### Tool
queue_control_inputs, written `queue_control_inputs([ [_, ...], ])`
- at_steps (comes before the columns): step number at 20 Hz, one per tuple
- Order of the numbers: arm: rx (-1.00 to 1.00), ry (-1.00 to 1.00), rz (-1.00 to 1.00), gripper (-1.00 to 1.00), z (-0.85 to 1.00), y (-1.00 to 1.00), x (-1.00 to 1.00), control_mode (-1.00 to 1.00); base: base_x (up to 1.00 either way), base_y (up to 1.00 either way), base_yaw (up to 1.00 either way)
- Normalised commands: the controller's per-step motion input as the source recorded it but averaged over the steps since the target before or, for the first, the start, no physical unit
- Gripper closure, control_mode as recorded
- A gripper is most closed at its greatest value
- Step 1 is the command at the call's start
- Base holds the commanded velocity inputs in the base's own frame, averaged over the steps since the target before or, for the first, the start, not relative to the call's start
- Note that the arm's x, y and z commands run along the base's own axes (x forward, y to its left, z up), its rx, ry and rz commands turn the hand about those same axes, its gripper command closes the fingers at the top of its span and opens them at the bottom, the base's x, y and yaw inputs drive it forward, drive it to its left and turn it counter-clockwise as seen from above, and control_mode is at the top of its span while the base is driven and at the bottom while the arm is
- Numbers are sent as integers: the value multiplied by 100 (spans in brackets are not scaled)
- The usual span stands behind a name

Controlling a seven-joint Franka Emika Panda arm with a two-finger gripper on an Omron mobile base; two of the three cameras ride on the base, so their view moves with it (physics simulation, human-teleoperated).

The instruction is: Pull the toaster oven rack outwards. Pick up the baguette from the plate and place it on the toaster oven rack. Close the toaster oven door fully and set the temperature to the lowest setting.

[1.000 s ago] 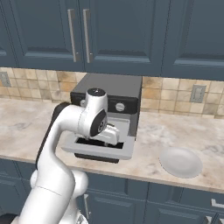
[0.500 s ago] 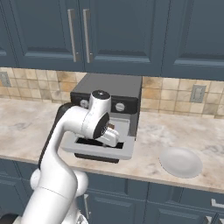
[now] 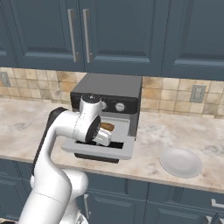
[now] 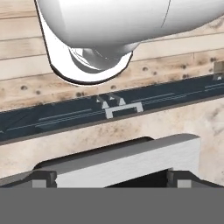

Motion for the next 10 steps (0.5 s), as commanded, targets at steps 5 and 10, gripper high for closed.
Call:
queue_control_inputs([
  [5,-5,-4,1,-100,-17,28,11,-100,0,0,0],
  [10,-8,-1,5,-100,-11,27,17,-100,0,0,0],
])
